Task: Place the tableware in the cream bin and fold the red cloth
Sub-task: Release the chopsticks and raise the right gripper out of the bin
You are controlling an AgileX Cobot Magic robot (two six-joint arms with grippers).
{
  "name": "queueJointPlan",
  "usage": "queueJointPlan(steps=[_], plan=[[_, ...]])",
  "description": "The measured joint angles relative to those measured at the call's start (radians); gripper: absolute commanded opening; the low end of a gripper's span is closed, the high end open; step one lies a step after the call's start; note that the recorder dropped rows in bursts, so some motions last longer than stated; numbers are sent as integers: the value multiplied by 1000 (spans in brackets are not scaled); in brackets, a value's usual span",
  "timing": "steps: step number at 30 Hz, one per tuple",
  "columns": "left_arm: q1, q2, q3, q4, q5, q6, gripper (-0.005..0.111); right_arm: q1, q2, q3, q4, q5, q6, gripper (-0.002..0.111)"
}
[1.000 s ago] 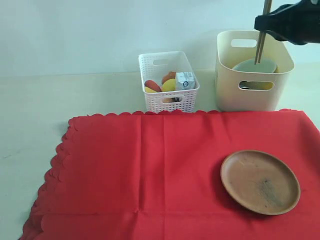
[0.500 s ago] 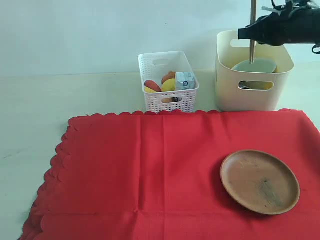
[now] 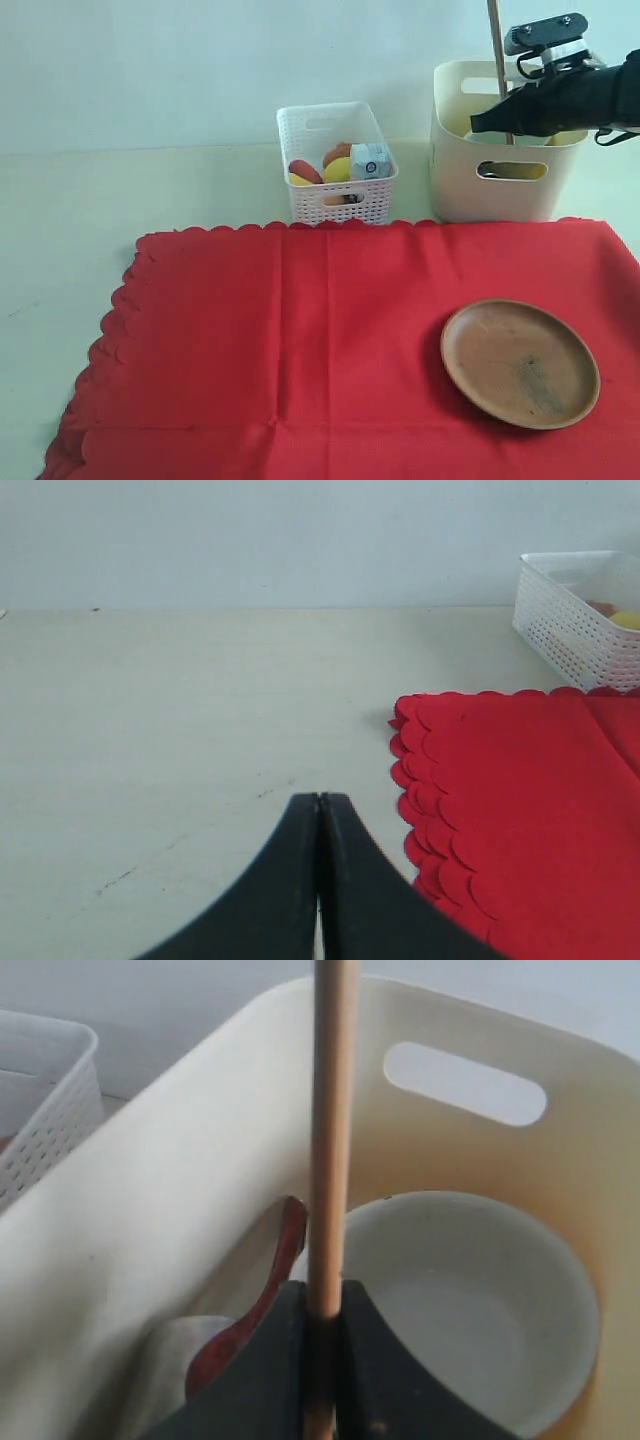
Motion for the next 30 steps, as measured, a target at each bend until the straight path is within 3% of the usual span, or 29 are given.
queueJointPlan(steps=[21,23,28,30], plan=[[0,0,0,0,0,0,0,0,-2,66,16,-165,15,0],[0,0,0,0,0,0,0,0,-2,81,13,-141,13,6],[0,0,0,0,0,0,0,-2,-2,85,13,-73,13,48],[0,0,0,0,0,0,0,-2,-2,85,15,-20,13,59]])
